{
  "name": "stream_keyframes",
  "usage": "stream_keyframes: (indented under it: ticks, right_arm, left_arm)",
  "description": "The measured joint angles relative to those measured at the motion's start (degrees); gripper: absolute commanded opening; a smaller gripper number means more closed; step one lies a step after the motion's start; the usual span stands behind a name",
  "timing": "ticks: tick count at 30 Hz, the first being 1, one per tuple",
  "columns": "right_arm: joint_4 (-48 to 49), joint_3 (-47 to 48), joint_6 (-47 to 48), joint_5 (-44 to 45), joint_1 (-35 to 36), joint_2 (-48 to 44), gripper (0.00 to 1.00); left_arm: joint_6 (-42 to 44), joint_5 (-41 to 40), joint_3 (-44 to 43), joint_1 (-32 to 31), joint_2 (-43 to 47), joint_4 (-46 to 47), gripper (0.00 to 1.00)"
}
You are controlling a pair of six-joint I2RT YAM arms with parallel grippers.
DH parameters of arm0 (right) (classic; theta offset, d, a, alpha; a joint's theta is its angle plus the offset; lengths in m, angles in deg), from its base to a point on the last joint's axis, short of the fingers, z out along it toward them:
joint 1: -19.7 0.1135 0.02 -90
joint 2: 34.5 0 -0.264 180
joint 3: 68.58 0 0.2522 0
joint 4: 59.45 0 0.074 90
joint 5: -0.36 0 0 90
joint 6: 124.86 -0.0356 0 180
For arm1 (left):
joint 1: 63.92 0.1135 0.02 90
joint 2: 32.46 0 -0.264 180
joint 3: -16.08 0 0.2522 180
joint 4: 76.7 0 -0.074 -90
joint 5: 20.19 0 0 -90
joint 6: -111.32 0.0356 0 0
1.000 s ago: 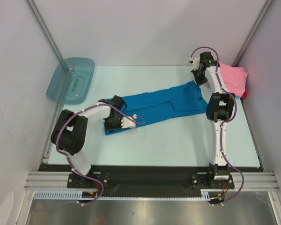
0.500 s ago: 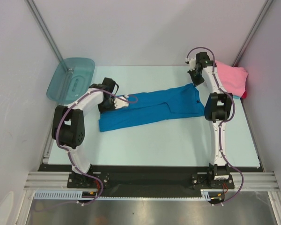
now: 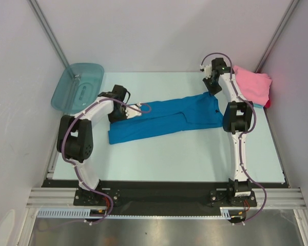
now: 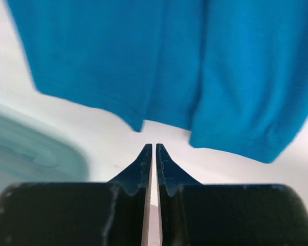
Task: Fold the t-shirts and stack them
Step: Fold the tshirt
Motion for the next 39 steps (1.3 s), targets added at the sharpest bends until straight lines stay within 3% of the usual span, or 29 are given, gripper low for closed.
stream_keyframes:
  ticks: [5,18,27,39]
  right_arm:
    - [-0.07,-0.37,0.26,0.42,0.0,0.0,0.29]
    - [-0.07,-1.38,0.92,1.66,0.02,-1.18,0.3]
    - [-0.13,-2.27,1.09,2.62,0.04,-2.58,0.29]
    - [-0.13,-2.36,1.2,3.13,0.42,-2.91,0.29]
  left_arm:
    - [0.04,2.27,1.6,0.0,0.0,-2.99,0.16]
    - [0.04,4.92,2.8,0.02,-3.43,-4.85,0.15]
    - [0.07,5.07,2.56,0.24,-6.58,-5.01,0.0]
    - [0.02,4.55,0.9,0.39,-7.02,-5.73,0.0]
